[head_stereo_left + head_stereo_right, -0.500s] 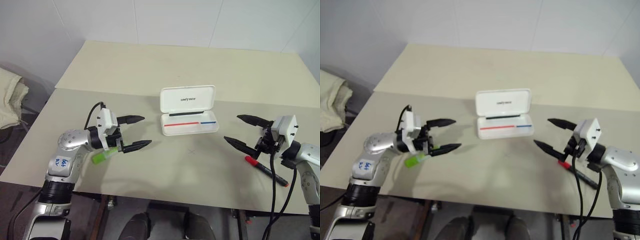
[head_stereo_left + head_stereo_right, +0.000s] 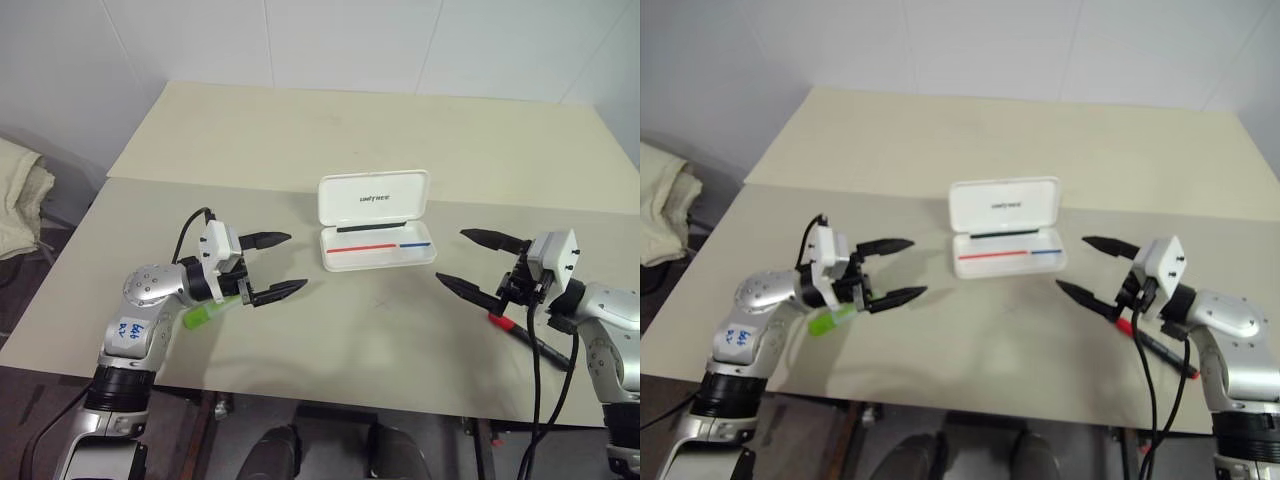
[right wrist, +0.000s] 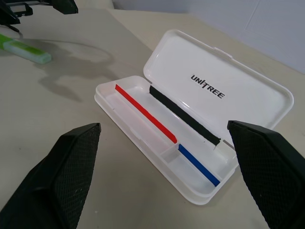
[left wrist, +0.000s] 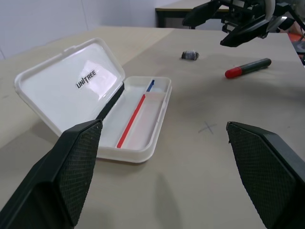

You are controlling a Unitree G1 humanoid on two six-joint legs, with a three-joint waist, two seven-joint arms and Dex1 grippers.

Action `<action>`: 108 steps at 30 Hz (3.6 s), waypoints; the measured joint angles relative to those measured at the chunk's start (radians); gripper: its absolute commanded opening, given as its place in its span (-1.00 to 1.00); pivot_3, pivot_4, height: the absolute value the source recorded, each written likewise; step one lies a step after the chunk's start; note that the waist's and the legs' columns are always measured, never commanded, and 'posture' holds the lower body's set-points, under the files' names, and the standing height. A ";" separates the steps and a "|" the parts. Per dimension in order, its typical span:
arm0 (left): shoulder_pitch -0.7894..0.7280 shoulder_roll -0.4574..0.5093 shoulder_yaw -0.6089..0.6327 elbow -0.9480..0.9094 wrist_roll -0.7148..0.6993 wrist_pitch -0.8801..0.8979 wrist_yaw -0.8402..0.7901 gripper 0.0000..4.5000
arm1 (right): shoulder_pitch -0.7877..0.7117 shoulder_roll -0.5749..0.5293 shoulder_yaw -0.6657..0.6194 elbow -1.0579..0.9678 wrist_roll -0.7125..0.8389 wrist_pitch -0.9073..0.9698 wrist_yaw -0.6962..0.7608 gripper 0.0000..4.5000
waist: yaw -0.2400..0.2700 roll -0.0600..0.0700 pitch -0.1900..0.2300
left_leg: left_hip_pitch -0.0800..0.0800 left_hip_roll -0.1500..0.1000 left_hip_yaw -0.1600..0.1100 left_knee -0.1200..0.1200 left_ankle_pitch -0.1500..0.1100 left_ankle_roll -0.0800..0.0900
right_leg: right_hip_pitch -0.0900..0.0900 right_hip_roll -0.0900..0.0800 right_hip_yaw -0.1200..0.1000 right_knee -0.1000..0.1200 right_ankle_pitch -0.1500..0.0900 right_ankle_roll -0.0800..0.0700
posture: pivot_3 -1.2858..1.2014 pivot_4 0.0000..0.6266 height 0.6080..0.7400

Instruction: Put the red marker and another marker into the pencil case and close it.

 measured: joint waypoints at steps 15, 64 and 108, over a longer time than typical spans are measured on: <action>-0.127 -0.017 -0.146 0.092 0.153 0.003 0.004 -0.07 | -0.010 0.045 0.066 -0.012 0.000 -0.002 0.032 1.00 | 0.001 -0.001 0.000 | 0.000 0.000 0.000 0.000 0.000 0.000 | 0.000 0.000 0.000 0.001 0.000 0.000 | 0.03 -0.52 1.00; -0.666 -0.292 -0.412 0.829 0.541 -0.059 -0.068 -0.99 | 0.063 -0.159 -0.094 -0.290 0.101 0.202 0.040 1.00 | 0.006 -0.008 -0.001 | -0.001 0.000 0.001 0.005 0.000 0.000 | 0.000 0.000 -0.001 0.004 0.000 0.000 | 0.03 -0.52 1.00; -0.361 -0.136 -0.470 0.062 0.476 0.514 -0.165 -0.72 | 0.181 -0.171 -0.168 -0.188 0.118 0.167 0.140 1.00 | 0.012 -0.009 -0.002 | -0.001 -0.001 0.001 0.006 -0.002 0.003 | -0.001 0.000 0.001 0.007 0.000 0.000 | 0.03 -0.52 1.00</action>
